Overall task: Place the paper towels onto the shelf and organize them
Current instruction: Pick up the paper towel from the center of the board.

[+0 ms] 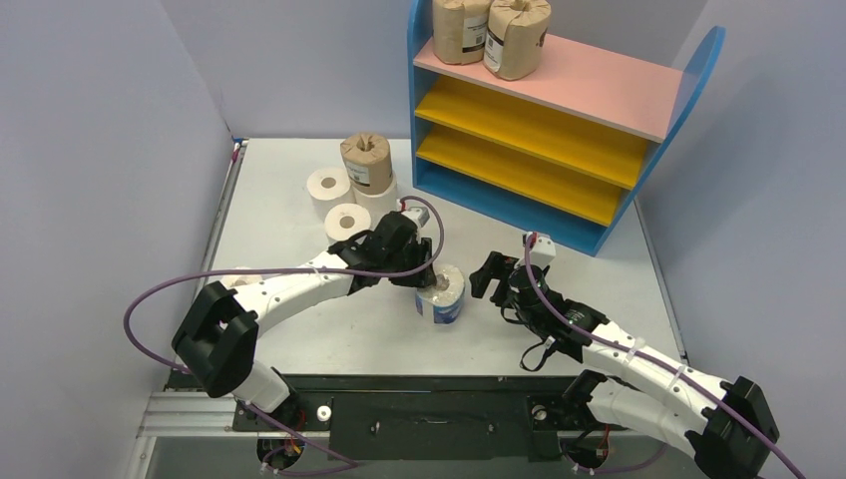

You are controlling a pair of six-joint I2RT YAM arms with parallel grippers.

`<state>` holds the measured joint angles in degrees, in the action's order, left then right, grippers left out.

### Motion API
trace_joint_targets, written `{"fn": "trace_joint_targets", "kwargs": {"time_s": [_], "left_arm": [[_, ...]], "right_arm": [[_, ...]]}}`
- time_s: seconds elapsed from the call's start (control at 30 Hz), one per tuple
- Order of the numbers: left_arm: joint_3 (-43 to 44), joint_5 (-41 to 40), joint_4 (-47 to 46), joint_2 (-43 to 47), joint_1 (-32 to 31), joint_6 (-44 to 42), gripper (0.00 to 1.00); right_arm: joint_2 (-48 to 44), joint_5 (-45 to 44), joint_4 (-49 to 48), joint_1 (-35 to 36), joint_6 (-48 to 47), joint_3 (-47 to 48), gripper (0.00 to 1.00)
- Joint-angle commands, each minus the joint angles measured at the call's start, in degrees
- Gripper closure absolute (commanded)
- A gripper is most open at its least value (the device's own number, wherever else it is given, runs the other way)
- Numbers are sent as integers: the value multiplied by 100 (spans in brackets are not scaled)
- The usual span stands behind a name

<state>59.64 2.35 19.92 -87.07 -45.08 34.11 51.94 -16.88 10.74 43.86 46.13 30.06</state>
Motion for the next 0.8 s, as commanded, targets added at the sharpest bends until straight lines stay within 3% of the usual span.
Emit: {"fn": "trace_joint_targets", "kwargs": {"time_s": [0.0,0.23,0.37,0.63,0.77], "left_arm": [[-17,192,70,-153,-27,-86,67],[-480,555,-610,294,127,252,78],[-1026,1266,-1438,856,574,794,82],[-2660,3028,-4696,1235,1559,2976,84],[-3477,3438,-7504,898,1844,4384,83]], "right_arm": [[-130,-67,-139,-33,-63,-18,18],[-259,-93,-40,-57,-106,40,18],[-312,-102,-20,-77,-154,87,18],[-498,-91,-45,-113,-264,129,18],[-567,273,-383,-155,-180,-45,18]]}}
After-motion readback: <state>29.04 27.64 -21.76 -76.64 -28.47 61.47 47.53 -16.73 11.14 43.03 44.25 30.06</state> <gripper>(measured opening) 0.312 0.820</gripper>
